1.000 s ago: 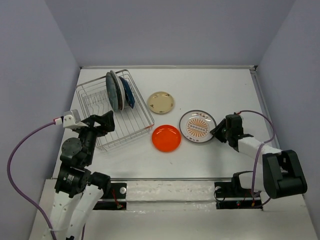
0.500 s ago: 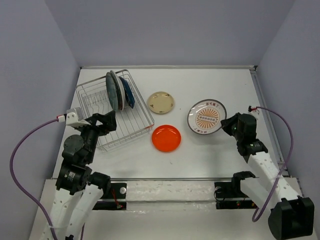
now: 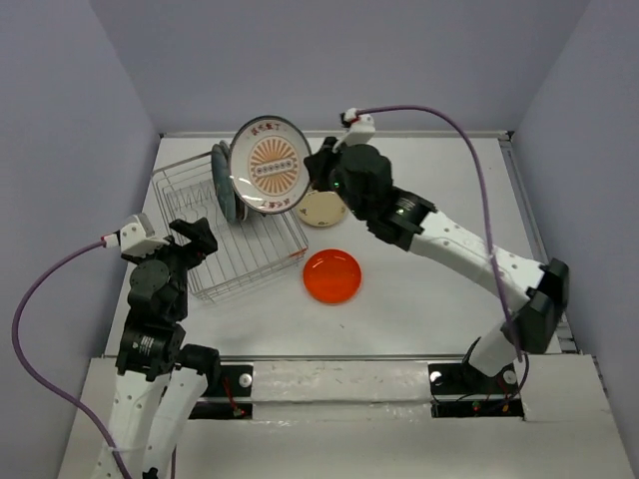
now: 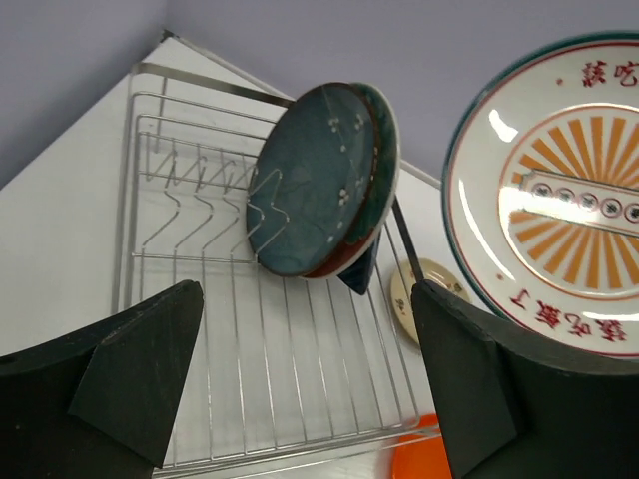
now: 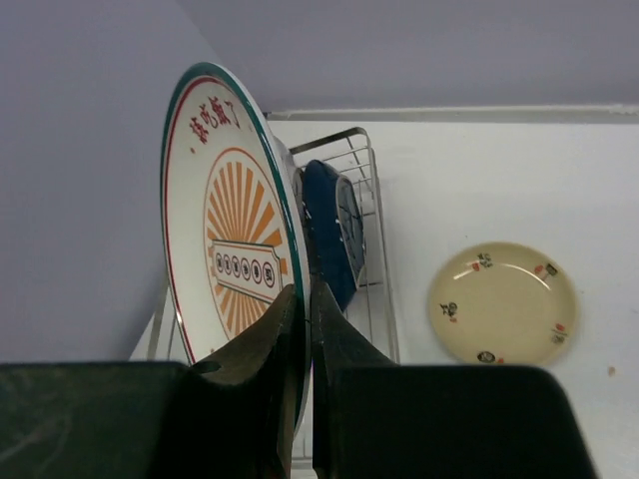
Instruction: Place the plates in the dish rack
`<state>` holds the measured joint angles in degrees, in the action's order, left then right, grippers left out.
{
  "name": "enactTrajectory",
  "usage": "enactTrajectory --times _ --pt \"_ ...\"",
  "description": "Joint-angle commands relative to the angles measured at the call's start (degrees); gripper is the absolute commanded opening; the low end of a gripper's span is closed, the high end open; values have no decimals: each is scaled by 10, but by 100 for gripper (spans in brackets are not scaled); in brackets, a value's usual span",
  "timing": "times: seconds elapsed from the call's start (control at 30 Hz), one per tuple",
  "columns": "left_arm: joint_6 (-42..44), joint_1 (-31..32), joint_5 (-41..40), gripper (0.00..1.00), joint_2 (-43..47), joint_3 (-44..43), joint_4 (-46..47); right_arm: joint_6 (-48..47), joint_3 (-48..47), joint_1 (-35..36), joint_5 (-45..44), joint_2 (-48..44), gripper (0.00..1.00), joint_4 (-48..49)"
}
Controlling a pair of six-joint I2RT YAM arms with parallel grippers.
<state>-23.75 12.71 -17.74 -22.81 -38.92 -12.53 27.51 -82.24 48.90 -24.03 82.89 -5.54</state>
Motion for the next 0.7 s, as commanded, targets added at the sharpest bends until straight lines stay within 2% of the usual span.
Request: enactTrajectory --times 0.0,0.13,0.17,0.3,0.43,0.53,0.67 --pt "-18 -20 -84 96 26 -17 1 -93 -184 61 -104 146 7 41" --pt "-32 -25 -114 93 34 -25 -3 -149 -406 91 -153 349 7 -29" --pt "-35 -25 -120 93 35 -30 -5 -160 -492 99 -166 381 7 -39" --pt "-43 -19 -143 92 41 -41 -17 -234 -669 116 -238 512 7 -36" --pt "-41 -5 -150 92 42 -41 -15 -408 -709 140 -297 585 7 145" --pt "-41 1 -147 92 43 -39 -14 -483 -716 146 -326 620 7 231" --pt "-41 4 -139 92 43 -37 -11 -532 -708 146 -333 650 7 290"
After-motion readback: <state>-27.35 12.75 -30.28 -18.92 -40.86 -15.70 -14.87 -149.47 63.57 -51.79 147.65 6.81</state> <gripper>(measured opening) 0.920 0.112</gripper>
